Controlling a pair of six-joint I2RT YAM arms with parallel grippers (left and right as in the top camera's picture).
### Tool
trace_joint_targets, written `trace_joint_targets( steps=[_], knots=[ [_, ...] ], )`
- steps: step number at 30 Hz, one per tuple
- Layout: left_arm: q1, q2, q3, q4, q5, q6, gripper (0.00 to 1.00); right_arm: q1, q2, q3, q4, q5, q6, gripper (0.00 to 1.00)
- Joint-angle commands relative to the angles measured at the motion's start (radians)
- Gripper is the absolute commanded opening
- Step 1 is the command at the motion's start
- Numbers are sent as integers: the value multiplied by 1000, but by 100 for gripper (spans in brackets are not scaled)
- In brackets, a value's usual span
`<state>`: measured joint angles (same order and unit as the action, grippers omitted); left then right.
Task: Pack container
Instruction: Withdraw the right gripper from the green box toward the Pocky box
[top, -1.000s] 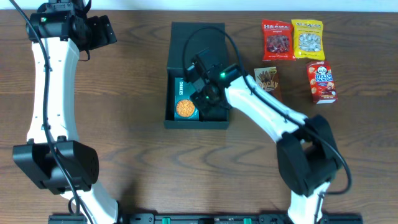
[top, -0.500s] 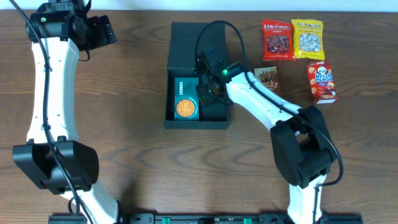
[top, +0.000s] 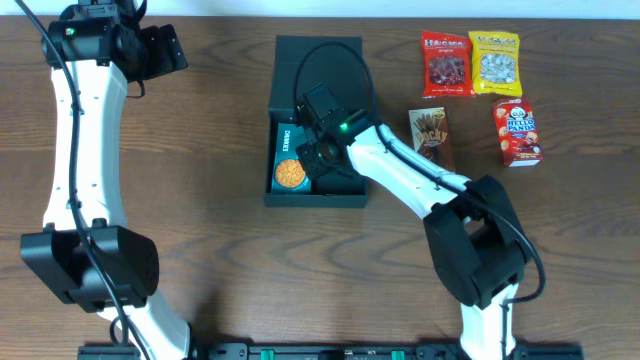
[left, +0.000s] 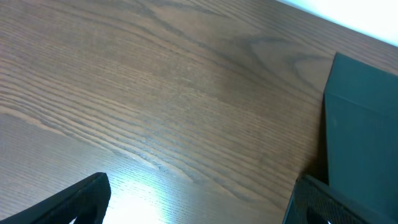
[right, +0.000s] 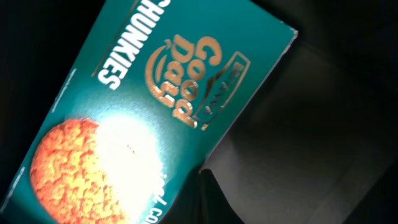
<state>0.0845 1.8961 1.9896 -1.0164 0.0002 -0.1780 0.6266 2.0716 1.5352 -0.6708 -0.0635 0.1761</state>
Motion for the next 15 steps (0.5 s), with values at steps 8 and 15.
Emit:
trace_joint_targets(
  steps=[8, 15],
  knots=[
    [7, -10, 17, -3, -2, 18, 95, -8, 24, 3, 2, 14, 14, 1],
    [7, -10, 17, -3, -2, 18, 95, 2, 24, 3, 51, -1, 13, 2]
  ],
)
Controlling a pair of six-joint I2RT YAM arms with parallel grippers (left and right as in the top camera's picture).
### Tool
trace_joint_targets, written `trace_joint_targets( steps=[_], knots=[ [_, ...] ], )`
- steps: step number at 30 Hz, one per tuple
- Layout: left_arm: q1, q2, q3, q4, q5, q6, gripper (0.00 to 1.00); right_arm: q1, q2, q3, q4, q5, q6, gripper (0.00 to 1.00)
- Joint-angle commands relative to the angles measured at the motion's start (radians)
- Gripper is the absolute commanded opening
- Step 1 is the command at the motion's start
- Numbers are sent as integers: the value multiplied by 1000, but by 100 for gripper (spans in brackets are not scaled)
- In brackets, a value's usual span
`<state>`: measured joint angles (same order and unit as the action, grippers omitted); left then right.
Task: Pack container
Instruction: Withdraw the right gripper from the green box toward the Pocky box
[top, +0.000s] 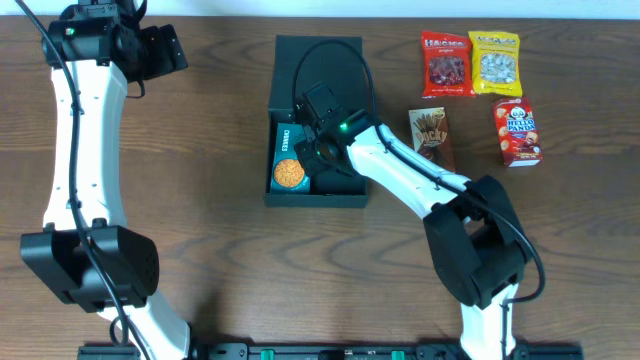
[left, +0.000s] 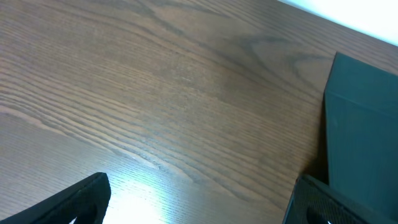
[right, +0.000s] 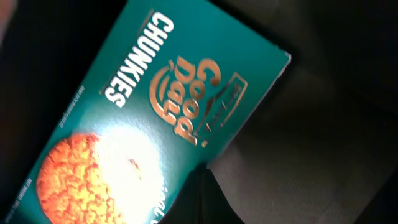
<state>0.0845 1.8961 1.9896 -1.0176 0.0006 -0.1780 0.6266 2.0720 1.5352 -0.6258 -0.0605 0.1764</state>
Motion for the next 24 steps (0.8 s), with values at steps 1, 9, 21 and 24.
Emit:
trace_joint_targets(
  steps=[1, 9, 21, 24],
  knots=[
    [7, -10, 17, -2, -2, 18, 95, 2, 23, 3, 7, -4, 8, 2],
    [7, -10, 17, -3, -2, 18, 95, -6, 23, 3, -5, 114, 11, 2],
    [7, -10, 17, -5, 0, 18, 95, -6, 66, 3, 32, 170, 115, 2],
    [7, -10, 17, -3, 0, 18, 95, -6, 66, 3, 53, 132, 115, 1]
  ],
)
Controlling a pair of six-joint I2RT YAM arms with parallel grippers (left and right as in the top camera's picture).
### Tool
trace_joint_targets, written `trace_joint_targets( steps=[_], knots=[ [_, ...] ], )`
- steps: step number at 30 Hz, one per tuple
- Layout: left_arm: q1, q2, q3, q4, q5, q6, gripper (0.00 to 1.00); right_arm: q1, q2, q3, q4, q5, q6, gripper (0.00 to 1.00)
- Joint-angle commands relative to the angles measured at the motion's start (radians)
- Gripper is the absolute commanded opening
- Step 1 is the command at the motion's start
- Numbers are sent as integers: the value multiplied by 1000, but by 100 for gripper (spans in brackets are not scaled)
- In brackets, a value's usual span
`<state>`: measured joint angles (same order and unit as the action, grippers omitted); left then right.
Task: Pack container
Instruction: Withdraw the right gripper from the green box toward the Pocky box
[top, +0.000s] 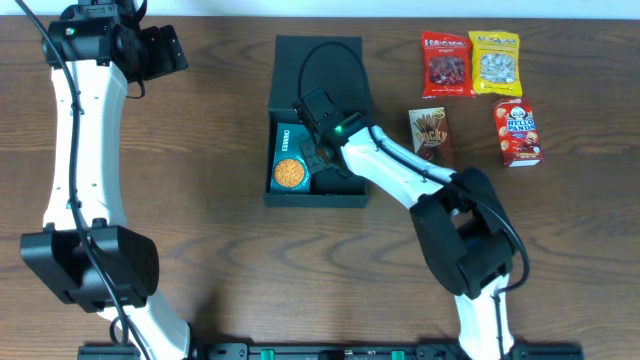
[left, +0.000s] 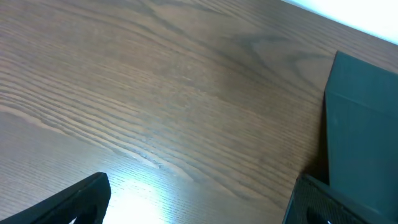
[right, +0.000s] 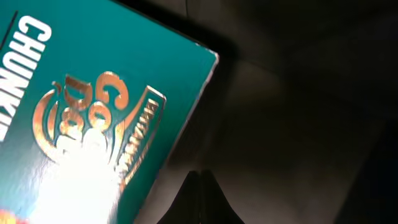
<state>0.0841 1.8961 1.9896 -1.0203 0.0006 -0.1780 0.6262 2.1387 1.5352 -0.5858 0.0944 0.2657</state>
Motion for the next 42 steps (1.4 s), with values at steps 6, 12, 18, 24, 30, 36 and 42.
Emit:
trace_joint_targets(
  steps=[6, 12, 18, 24, 30, 36, 42],
  knots=[
    [7, -10, 17, 0, 0, 18, 95, -6, 0, 3, 28, -55, 4, 2],
    [7, -10, 17, 0, 0, 18, 95, -6, 0, 3, 32, -112, -19, 2],
    [7, -10, 17, 0, 0, 18, 95, -11, 0, 3, 39, -99, -20, 1],
    [7, -10, 17, 1, 0, 18, 95, -49, -55, 93, -105, -106, -20, 1],
    [7, -10, 17, 1, 0, 18, 95, -113, -208, 259, -277, -92, -123, 1],
    [7, -10, 17, 0, 0, 17, 95, -286, -351, 281, -304, 57, -265, 2],
    [7, -10, 17, 0, 0, 17, 95, -545, -333, 279, -364, 50, -308, 1]
  ],
)
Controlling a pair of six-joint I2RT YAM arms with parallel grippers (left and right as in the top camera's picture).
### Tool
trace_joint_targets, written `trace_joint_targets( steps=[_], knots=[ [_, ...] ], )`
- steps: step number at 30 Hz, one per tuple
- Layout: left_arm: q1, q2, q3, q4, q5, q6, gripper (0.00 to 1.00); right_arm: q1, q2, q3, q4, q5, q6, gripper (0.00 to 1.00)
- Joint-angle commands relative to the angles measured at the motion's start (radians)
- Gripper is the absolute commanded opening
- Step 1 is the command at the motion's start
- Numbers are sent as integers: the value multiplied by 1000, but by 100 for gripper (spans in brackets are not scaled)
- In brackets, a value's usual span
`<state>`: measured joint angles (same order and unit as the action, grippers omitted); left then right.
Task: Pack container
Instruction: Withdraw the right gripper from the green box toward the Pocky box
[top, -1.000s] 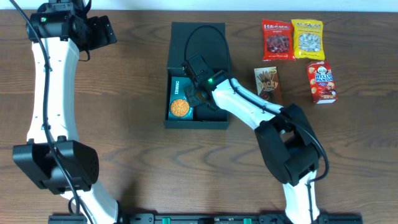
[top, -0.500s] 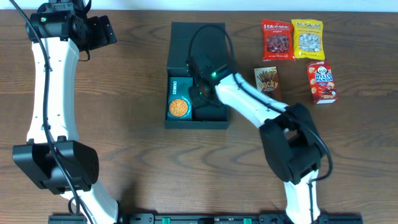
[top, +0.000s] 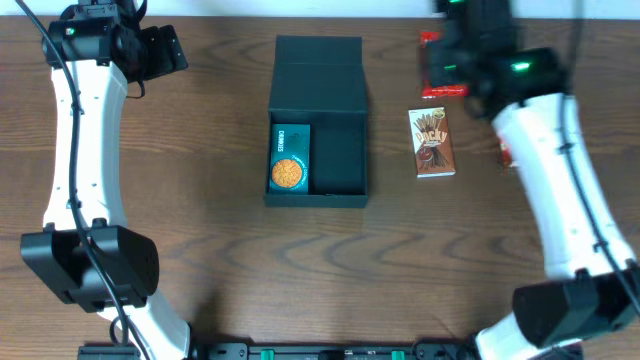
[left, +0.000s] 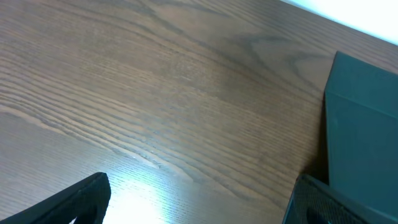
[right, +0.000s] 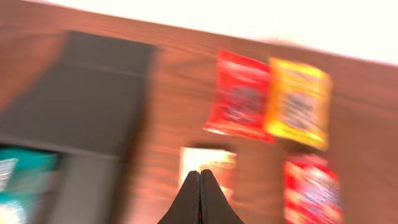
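The open black container (top: 340, 160) lies mid-table with its lid (top: 318, 62) folded back. A teal cookie box (top: 290, 158) lies flat in its left half; the right half is bare. My right gripper (top: 452, 62) is raised over the snacks at the back right, shut on nothing; the blurred right wrist view shows its shut tips (right: 200, 186) above the Pocky box (right: 208, 160). The Pocky box (top: 432, 142) lies right of the container. My left gripper (top: 165, 50) is open at the far left, over bare wood (left: 199, 208).
A red bag (right: 242, 102), a yellow bag (right: 298, 102) and a red snack box (right: 311, 186) lie at the back right. In the overhead view my right arm covers most of them. The container's lid edge (left: 364, 124) shows in the left wrist view.
My right gripper was down inside the container beside the teal box; now it is out, raised over the snacks at the back right. The teal box stays in the left half.
At the first two moments my shut right gripper was low in the container against the teal cookie box, which sat slightly askew. Then the box lay straighter along the left wall. Now the gripper is clear of the container. My left arm has kept still throughout.
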<state>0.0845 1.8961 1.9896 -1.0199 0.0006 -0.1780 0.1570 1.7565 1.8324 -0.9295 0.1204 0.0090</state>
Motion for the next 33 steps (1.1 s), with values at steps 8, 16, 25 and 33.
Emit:
trace_joint_targets(
  steps=[8, 16, 25, 33],
  knots=[
    [7, -9, 17, 0, 0, 18, 95, -247, 109, -22, -25, 23, -56, 2],
    [7, -9, 16, 0, 0, 17, 95, -301, 187, -32, -29, 17, -78, 4],
    [7, -9, 15, -2, 0, 18, 95, -322, 285, -32, -30, 32, -73, 2],
    [7, -5, 15, 2, 0, 18, 95, -337, 303, -32, -37, -49, -74, 2]
  ],
)
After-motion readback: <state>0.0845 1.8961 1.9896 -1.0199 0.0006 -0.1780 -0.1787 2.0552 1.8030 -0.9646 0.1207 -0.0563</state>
